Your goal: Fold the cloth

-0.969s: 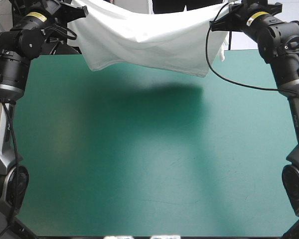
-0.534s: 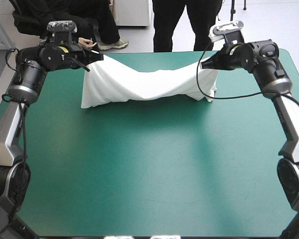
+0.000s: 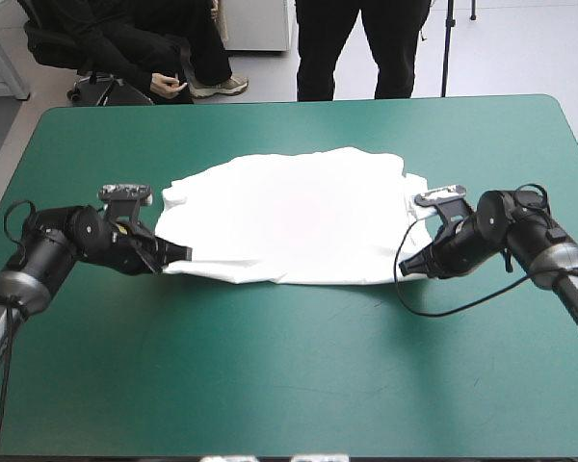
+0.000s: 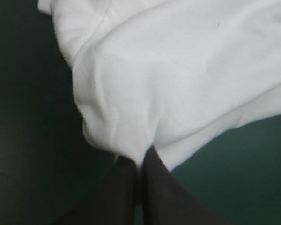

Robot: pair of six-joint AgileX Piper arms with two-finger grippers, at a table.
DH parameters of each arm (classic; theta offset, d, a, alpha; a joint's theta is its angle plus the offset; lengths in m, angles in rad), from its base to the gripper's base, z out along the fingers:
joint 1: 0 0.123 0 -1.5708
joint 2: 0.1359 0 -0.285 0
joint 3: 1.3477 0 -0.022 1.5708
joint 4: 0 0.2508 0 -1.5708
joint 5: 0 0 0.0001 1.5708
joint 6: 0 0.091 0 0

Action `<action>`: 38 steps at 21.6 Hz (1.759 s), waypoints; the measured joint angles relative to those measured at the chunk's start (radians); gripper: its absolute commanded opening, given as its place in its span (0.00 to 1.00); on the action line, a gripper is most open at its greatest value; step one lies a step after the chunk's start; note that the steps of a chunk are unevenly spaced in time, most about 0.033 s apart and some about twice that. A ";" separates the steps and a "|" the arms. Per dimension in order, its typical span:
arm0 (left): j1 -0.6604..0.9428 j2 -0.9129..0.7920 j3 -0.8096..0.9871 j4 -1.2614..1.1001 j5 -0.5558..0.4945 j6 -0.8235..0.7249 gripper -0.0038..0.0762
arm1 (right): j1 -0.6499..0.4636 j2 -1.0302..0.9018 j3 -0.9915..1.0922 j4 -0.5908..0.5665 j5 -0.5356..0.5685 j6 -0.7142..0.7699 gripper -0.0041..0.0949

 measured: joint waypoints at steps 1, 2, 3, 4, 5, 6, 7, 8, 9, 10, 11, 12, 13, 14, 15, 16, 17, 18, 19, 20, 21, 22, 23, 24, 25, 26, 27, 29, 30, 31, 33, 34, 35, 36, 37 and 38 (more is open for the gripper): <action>-0.012 -0.042 0.077 0.000 0.010 0.000 0.03 | 0.000 -0.023 0.055 0.018 0.015 -0.012 0.02; -0.019 -0.059 0.105 0.000 0.016 -0.003 0.03 | 0.000 -0.037 0.080 0.026 0.022 -0.015 0.02; -0.044 -0.095 0.167 0.000 0.033 -0.008 0.03 | 0.000 -0.063 0.120 0.037 0.031 -0.024 0.02; -0.056 -0.110 0.193 0.000 0.044 -0.011 0.03 | 0.000 -0.077 0.141 0.042 0.036 -0.027 0.02; -0.075 -0.136 0.235 0.000 0.061 -0.016 0.03 | 0.000 -0.105 0.175 0.050 0.050 -0.029 0.02; -0.085 -0.149 0.264 0.000 0.071 -0.018 0.03 | 0.000 -0.123 0.201 0.057 0.061 -0.032 0.02; -0.086 -0.157 0.282 0.000 0.078 -0.018 0.03 | 0.000 -0.134 0.216 0.066 0.071 -0.032 0.02; -0.087 -0.161 0.299 0.005 0.083 -0.019 0.03 | 0.000 -0.146 0.231 0.076 0.087 -0.032 0.03; -0.087 -0.161 0.308 0.017 0.084 -0.019 0.04 | 0.000 -0.150 0.237 0.079 0.097 -0.032 0.03; -0.087 -0.161 0.314 0.035 0.083 -0.023 0.07 | 0.000 -0.151 0.238 0.080 0.101 -0.032 0.06; -0.087 -0.161 0.315 0.051 0.082 -0.029 0.13 | 0.000 -0.151 0.238 0.080 0.094 -0.032 0.12; -0.087 -0.161 0.315 0.066 0.082 -0.033 0.23 | 0.000 -0.151 0.239 0.080 0.088 -0.032 0.19; -0.087 -0.161 0.315 0.071 0.090 -0.029 0.36 | 0.000 -0.151 0.239 0.077 0.083 -0.032 0.29; -0.087 -0.161 0.315 0.076 0.110 -0.021 0.43 | 0.000 -0.151 0.239 0.075 0.077 -0.032 0.36; -0.087 -0.161 0.315 0.076 0.126 -0.020 0.51 | 0.000 -0.151 0.239 0.074 0.074 -0.031 0.43; -0.087 -0.161 0.315 0.076 0.139 -0.026 0.56 | 0.000 -0.151 0.239 0.074 0.075 -0.030 0.49; -0.087 -0.162 0.315 0.076 0.148 -0.036 0.59 | 0.000 -0.151 0.239 0.073 0.075 -0.029 0.54; -0.087 -0.163 0.313 0.076 0.152 -0.045 0.61 | 0.000 -0.151 0.239 0.073 0.078 -0.026 0.57; -0.087 -0.166 0.305 0.078 0.157 -0.056 0.61 | 0.000 -0.151 0.239 0.073 0.082 -0.024 0.58; -0.087 -0.170 0.295 0.079 0.161 -0.061 0.61 | 0.000 -0.151 0.238 0.073 0.090 -0.023 0.58; -0.087 -0.178 0.279 0.080 0.164 -0.066 0.61 | 0.000 -0.153 0.231 0.070 0.105 -0.019 0.58; -0.087 -0.186 0.258 0.083 0.175 -0.073 0.61 | 0.000 -0.156 0.220 0.068 0.116 -0.013 0.58; -0.087 -0.195 0.232 0.087 0.186 -0.081 0.61 | 0.000 -0.163 0.208 0.065 0.126 -0.009 0.58; -0.087 -0.200 0.210 0.093 0.203 -0.091 0.61 | 0.000 -0.173 0.189 0.058 0.133 -0.001 0.58; -0.087 -0.208 0.173 0.108 0.222 -0.103 0.61 | 0.000 -0.186 0.167 0.048 0.137 0.007 0.58; -0.087 -0.218 0.117 0.138 0.264 -0.131 0.61 | 0.000 -0.213 0.121 0.026 0.142 0.028 0.58; -0.086 -0.223 0.086 0.158 0.283 -0.152 0.61 | 0.000 -0.228 0.092 0.011 0.147 0.041 0.58; -0.084 -0.230 0.007 0.219 0.317 -0.201 0.61 | 0.000 -0.262 0.002 -0.044 0.177 0.080 0.57; -0.067 -0.231 -0.034 0.233 0.321 -0.220 0.61 | 0.000 -0.279 -0.048 -0.086 0.199 0.101 0.57; -0.050 -0.230 -0.049 0.233 0.320 -0.227 0.61 | 0.000 -0.284 -0.073 -0.106 0.209 0.111 0.57; 0.021 -0.210 -0.079 0.218 0.315 -0.220 0.61 | 0.000 -0.291 -0.127 -0.142 0.227 0.128 0.57; 0.058 -0.181 -0.098 0.191 0.314 -0.204 0.61 | 0.000 -0.291 -0.147 -0.145 0.230 0.133 0.56; 0.076 -0.150 -0.118 0.177 0.313 -0.194 0.61 | 0.000 -0.291 -0.154 -0.145 0.231 0.135 0.55; 0.078 -0.134 -0.126 0.172 0.310 -0.189 0.61 | 0.000 -0.291 -0.154 -0.147 0.231 0.142 0.54; 0.079 -0.114 -0.137 0.159 0.306 -0.183 0.61 | 0.000 -0.290 -0.154 -0.148 0.233 0.158 0.54; 0.079 -0.111 -0.141 0.153 0.305 -0.181 0.61 | 0.000 -0.287 -0.154 -0.148 0.233 0.167 0.53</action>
